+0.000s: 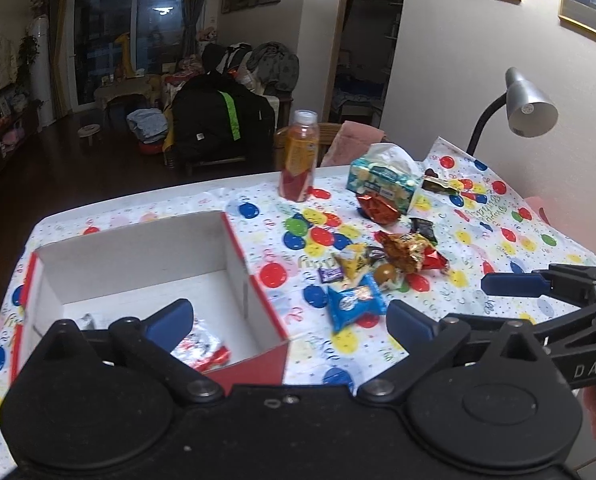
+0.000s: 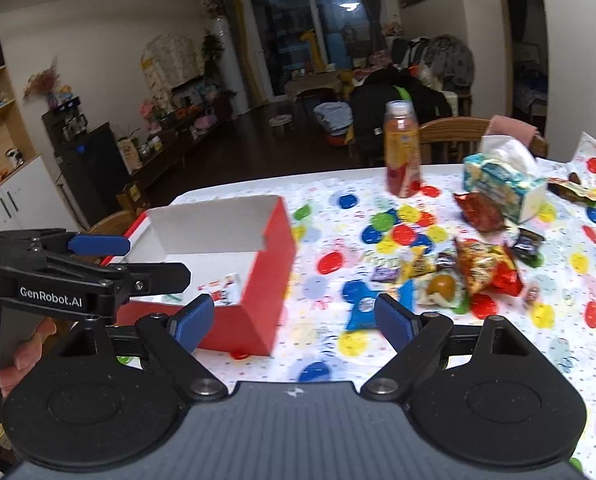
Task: Organize snacks
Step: 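Move both tools back to the snack pile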
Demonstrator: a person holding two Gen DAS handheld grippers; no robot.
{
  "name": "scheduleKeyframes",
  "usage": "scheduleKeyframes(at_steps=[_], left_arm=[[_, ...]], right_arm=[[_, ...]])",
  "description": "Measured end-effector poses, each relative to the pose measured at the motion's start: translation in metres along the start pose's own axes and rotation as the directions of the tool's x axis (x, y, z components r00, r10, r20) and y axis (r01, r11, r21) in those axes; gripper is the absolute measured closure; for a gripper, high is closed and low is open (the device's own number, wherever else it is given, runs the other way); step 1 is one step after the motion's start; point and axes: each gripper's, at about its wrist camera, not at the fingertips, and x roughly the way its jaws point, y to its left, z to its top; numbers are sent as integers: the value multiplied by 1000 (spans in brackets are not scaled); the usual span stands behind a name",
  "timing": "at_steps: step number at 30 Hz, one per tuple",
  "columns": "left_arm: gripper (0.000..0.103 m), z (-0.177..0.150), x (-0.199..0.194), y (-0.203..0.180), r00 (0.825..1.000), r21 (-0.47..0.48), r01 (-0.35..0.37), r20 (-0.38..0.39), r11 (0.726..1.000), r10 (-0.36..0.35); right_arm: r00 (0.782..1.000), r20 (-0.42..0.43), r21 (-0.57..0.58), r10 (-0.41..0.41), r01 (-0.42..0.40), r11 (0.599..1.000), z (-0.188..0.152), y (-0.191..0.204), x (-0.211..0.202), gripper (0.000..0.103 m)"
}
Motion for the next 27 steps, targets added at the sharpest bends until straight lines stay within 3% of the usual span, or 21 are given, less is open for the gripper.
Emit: scheduleKeyframes(at_steps=[6, 12, 17, 27], left_arm=[[0, 2, 21, -33, 1000, 8, 0, -2, 1000, 0], [0, 6, 48, -59, 1000, -3, -7, -14, 1000, 7], [1, 7, 77, -74, 998, -37, 4, -60, 999, -6], [7, 7, 135, -89, 993, -89, -15, -120, 996, 4]], right_arm=[[996, -11, 41, -93, 93, 995, 1, -41, -3, 16], [990, -40, 63, -135, 137, 989, 1, -85, 5, 16], [979, -40, 55, -199, 201, 978, 2, -117, 12, 16], [972, -72, 27, -224, 226, 974, 16, -166, 53, 16]])
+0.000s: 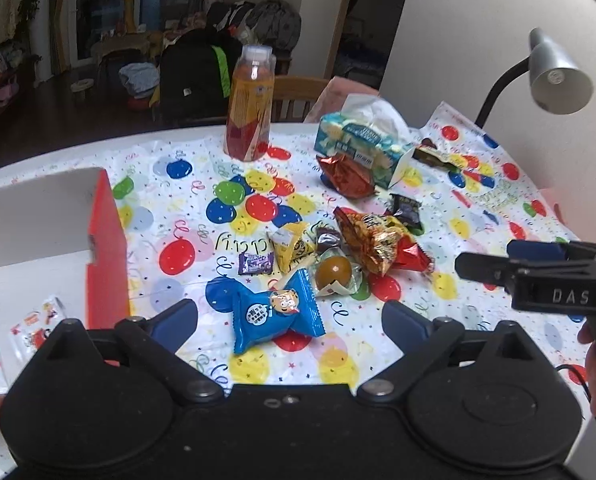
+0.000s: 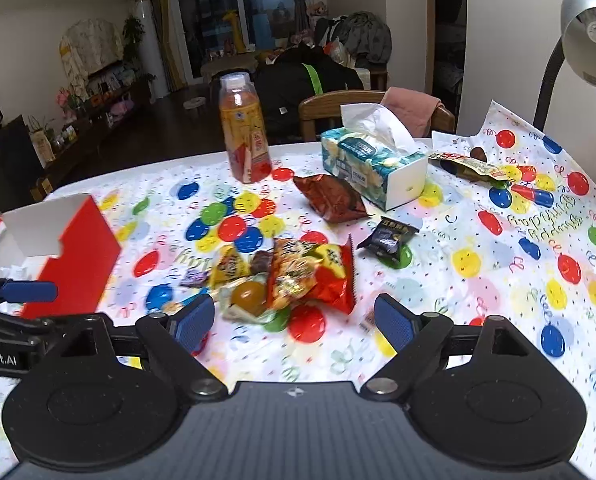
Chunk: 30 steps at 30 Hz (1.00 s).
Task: Organize snacks
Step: 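Move both tools back to the snack pile, then grasp the blue cookie packet with the left tool while the right tool grasps the yellow-red chip bag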
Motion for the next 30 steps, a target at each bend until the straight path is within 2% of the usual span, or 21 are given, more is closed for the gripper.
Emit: scheduleKeyframes(at_steps=[15, 23, 30], left_arm=[[13, 3, 72, 2, 993, -48, -53, -107, 997, 48], [16, 1, 101, 5, 984, -65, -68, -169, 996, 56], [23, -2, 115, 12, 977, -87, -69, -208, 994, 50]], right_arm=[[997, -83, 15, 2, -1, 1000, 30, -25, 92, 16], [990, -141, 63, 20, -11, 998, 34, -34, 125, 16], [980, -192, 112, 54, -33, 993, 30, -39, 145, 16]])
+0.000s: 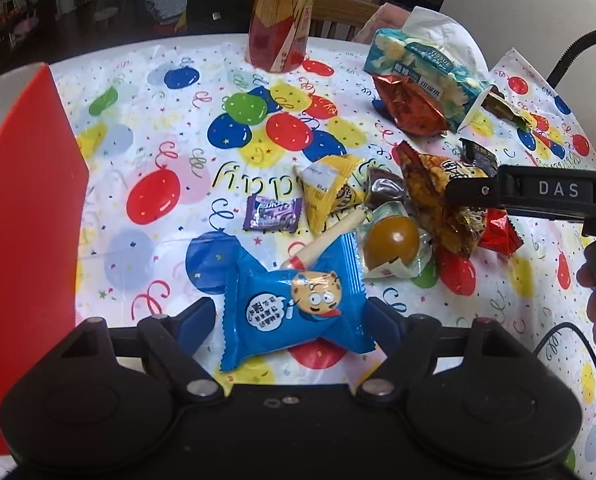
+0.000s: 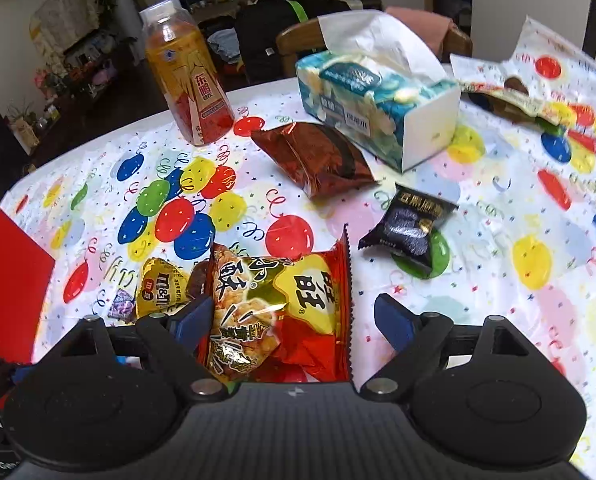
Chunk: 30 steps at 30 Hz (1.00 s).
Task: Organize snacks
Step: 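Grasp the blue cookie packet with the left tool while the right tool grasps the yellow-red chip bag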
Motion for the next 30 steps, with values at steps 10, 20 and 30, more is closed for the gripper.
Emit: scheduleKeyframes(at_steps=[10, 20, 30], left_arm=[[43, 2, 4, -2, 1000, 18, 29, 2, 999, -29], [49, 0, -2, 1, 999, 18, 53, 9, 998, -53], [49, 1, -35, -1, 997, 25, 75, 33, 997, -76]], right_arm=[[999, 5, 25, 46, -46, 999, -2, 1, 0, 36], [999, 24, 20, 32, -32, 999, -5, 8, -11, 46], [998, 56, -12, 32, -31, 999, -10, 24, -52, 46]])
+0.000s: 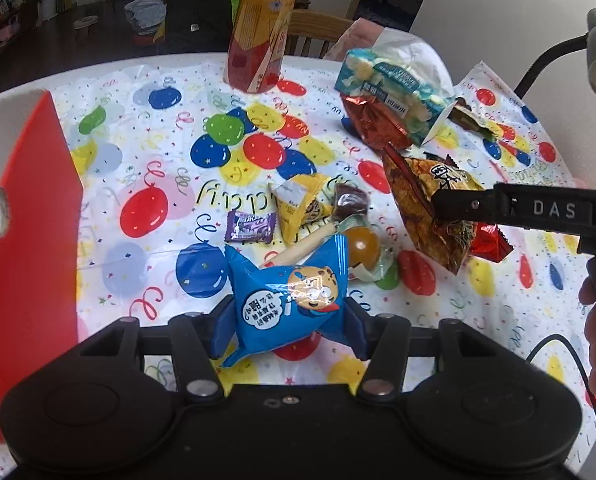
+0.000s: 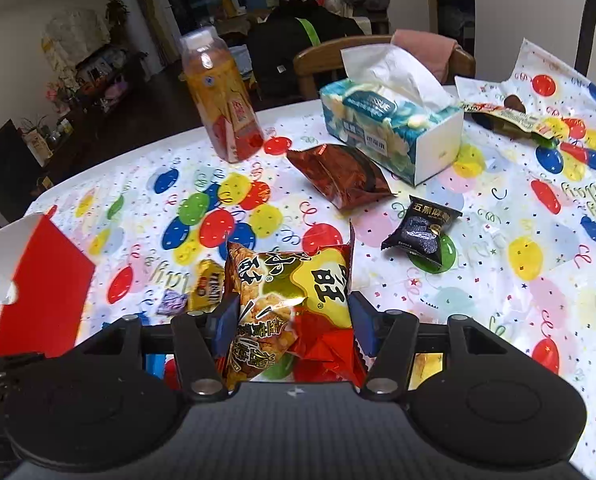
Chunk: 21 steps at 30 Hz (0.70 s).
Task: Organize snacks
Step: 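Grasp the blue cookie packet with the left tool while the right tool grasps the yellow-red chip bag, then carry the blue packet and chip bag with both tools over the red box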
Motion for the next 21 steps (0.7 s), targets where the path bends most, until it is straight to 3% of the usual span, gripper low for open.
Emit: scheduleKeyframes(at_steps=[10, 21], left_arm=[[49, 4, -55, 10, 999, -33, 34, 16, 999, -34], [49, 4, -111, 52, 999, -77, -6, 44, 997, 9]], right_arm=[[999, 7, -35, 34, -33, 999, -6, 37, -50, 46], [994, 34, -111, 102, -97, 989, -7, 102, -89, 46]])
